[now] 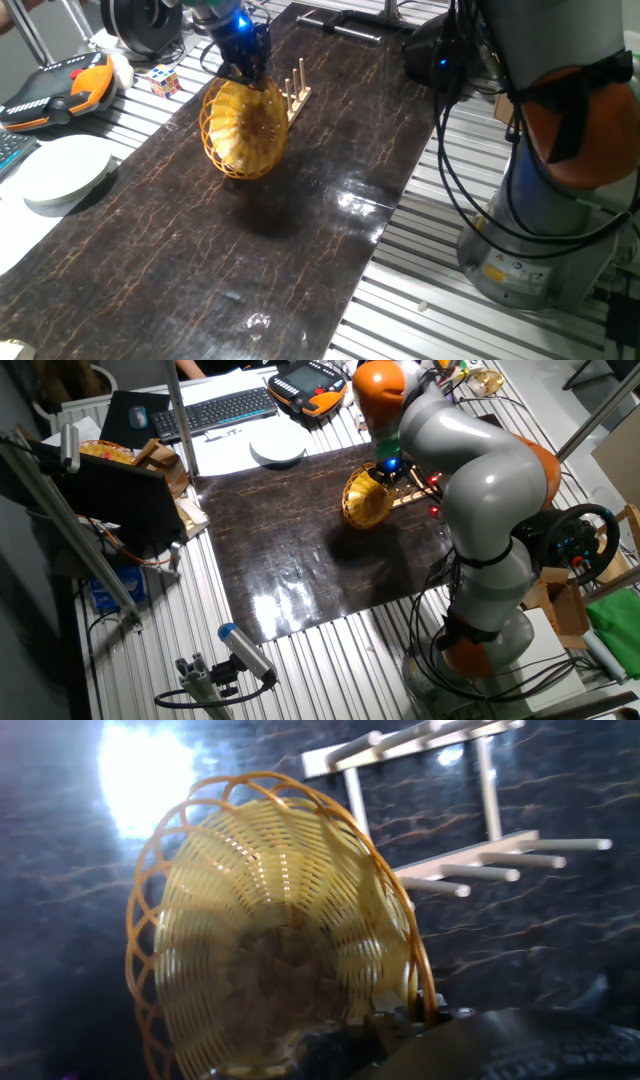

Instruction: Put the dish on the dish rack

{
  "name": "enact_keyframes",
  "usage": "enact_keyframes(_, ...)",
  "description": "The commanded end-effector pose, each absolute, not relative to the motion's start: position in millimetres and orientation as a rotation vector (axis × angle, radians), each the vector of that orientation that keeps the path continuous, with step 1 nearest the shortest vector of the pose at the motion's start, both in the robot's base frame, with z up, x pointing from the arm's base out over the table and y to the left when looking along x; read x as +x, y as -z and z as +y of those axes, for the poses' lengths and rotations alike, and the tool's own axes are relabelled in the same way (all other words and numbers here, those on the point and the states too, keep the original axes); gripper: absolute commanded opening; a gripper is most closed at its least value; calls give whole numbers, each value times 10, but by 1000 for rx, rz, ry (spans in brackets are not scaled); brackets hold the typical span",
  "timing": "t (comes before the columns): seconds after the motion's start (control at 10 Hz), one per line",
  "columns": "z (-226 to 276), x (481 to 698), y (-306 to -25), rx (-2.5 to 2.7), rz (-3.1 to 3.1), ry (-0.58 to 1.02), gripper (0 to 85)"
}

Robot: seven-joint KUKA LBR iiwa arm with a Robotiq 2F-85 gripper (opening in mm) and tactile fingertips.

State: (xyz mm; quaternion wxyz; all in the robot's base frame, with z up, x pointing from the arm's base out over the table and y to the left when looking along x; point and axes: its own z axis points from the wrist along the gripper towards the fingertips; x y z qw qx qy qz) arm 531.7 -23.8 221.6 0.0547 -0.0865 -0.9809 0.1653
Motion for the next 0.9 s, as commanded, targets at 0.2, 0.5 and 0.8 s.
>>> enact_keyframes(0.2, -245, 5318, -2217, -290, -3008, -571, 20)
enact_keyframes(0.5, -245, 5318, -2217, -262, -3008, -636, 20)
enact_keyframes(0.8, -530, 5379, -2594, -197, -2986, -670, 20)
